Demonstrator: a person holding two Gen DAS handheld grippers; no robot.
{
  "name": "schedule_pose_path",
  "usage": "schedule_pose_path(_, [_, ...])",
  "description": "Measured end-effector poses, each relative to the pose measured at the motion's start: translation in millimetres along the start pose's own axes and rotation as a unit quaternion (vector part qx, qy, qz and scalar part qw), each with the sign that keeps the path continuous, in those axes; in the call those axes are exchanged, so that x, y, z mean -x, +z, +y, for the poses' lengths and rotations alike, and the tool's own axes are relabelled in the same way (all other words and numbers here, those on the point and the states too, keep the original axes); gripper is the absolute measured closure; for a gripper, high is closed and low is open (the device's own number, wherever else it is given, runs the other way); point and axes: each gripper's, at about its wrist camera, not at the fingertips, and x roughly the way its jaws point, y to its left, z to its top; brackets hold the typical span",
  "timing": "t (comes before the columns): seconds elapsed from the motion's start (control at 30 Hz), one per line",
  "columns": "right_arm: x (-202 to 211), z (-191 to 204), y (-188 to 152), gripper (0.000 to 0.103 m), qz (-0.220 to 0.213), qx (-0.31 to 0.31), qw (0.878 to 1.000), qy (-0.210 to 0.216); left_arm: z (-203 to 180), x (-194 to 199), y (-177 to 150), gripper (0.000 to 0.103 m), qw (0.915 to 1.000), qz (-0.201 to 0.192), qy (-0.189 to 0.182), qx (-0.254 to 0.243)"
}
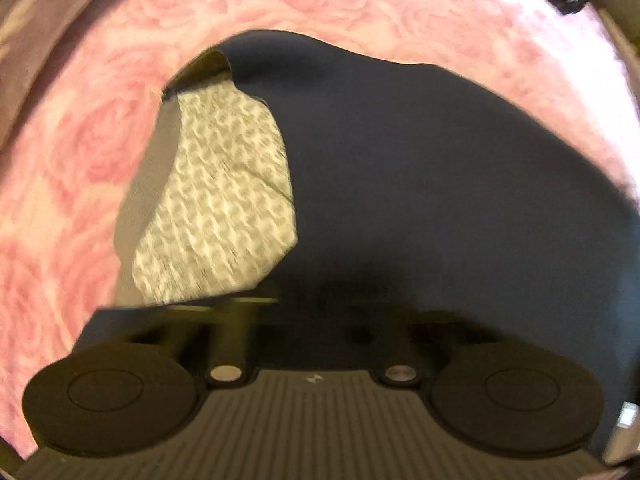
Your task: Fold clothes
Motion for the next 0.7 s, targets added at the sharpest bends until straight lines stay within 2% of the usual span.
schedule_pose_path(0.27, [-2.2,21.9,17.6,0.027,-0.007,0.011,1.000,-0.010,41.3,39.4,-49.2,0.103,0.9994,0.020,0.026,0.013])
schedule_pose_path(0.43, [-7.2,23.9,16.9,0.027,-0.004,-0.003,1.000,-0.022,34.7,53.0,-52.0,0.102,0.9981,-0.024,0.025,0.050])
schedule_pose_path(0.47, [-6.4,21.1,14.5,0.027,-0.004,-0.013,1.000,-0.028,25.8,55.4,-47.2,0.099,0.9980,-0.035,0.022,0.048])
schedule_pose_path(0.53, [-2.9,16.6,8.5,0.027,-0.002,-0.026,0.999,-0.041,9.0,59.3,-35.9,0.086,0.9982,-0.046,0.008,0.037])
schedule_pose_path(0.57, [-0.5,14.6,5.2,0.027,-0.002,-0.029,0.999,-0.047,-1.3,59.3,-32.5,0.073,0.9985,-0.048,0.005,0.025])
schedule_pose_path(0.7, [8.4,19.3,-5.1,0.027,-0.005,0.006,0.998,-0.067,-30.6,53.0,-31.9,0.061,0.9991,-0.038,0.015,-0.012])
